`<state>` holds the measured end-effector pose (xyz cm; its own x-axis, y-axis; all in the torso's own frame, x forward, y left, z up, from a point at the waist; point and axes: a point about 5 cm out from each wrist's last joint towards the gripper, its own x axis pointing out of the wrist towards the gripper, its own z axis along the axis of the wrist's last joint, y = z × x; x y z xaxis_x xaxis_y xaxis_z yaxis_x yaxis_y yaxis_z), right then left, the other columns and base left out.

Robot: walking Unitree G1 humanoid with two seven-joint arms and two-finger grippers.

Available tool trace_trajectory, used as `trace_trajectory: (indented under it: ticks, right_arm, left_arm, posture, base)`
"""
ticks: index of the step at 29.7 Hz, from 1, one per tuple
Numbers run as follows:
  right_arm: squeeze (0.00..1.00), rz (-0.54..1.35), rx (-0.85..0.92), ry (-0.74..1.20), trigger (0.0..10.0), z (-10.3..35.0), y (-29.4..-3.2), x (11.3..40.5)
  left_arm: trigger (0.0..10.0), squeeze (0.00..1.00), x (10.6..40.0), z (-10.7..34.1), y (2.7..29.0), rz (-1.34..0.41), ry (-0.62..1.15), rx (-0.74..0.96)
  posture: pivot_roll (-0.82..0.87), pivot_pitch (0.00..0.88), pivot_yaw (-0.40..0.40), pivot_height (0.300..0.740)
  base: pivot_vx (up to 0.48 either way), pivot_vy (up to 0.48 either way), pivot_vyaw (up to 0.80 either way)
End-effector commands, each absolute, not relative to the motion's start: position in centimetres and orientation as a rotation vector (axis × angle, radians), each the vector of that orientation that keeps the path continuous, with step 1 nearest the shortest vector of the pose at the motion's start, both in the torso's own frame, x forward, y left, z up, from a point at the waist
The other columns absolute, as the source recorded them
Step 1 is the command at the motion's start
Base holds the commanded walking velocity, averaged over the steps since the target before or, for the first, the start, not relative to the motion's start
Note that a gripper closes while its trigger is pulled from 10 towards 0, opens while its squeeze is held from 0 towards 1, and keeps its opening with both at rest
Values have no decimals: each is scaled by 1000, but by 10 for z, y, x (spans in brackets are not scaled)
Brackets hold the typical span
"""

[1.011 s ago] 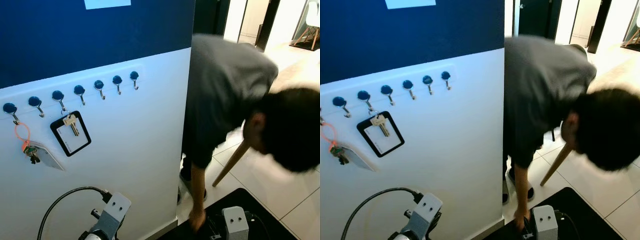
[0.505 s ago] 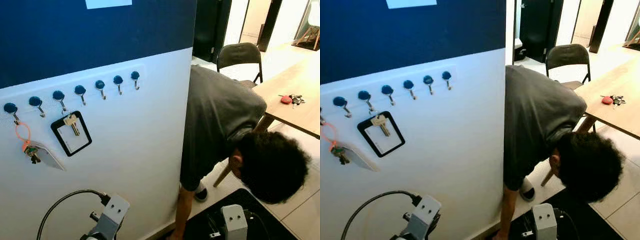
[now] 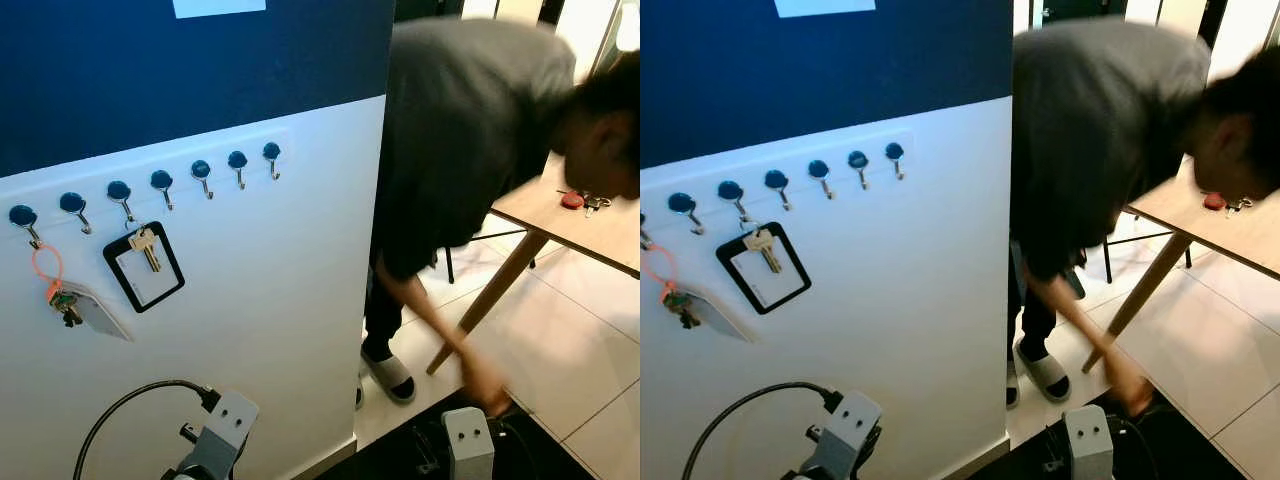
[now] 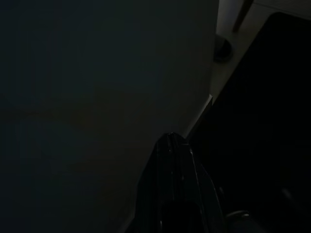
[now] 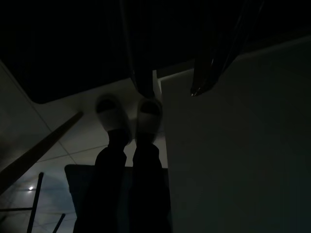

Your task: Hang keys on a hook

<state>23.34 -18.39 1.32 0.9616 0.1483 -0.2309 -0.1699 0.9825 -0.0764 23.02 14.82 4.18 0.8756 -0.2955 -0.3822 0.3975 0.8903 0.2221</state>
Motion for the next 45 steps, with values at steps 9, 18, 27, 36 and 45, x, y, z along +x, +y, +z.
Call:
trace_trajectory:
  ticks: [9, 18, 27, 36, 45]
  right_arm:
    - [0, 154, -81, 245, 10000, 8, -185, 229]
    - [0, 153, -85, 245, 10000, 8, -186, 229]
    - [0, 155, -86, 246, 10000, 8, -185, 230]
    - [0, 157, -87, 247, 10000, 8, -185, 231]
    - [0, 158, -88, 247, 10000, 8, -184, 232]
  left_arm:
    - [10000, 0, 228, 37, 146, -369, 358, 287]
    - [10000, 0, 229, 37, 146, -368, 354, 287]
    - [10000, 0, 229, 37, 146, -366, 353, 288]
    - [10000, 0, 230, 36, 147, -366, 354, 289]
    - [10000, 0, 230, 35, 147, -366, 356, 291]
  posture:
    - [47, 126, 72, 740]
    - [47, 128, 71, 740]
    - [50, 128, 70, 740]
    - [51, 127, 70, 740]
    - [50, 123, 69, 740]
  base:
    - [0, 0, -765]
    - [0, 0, -772]
    - [0, 0, -781]
    - [0, 0, -781]
    - [0, 0, -784]
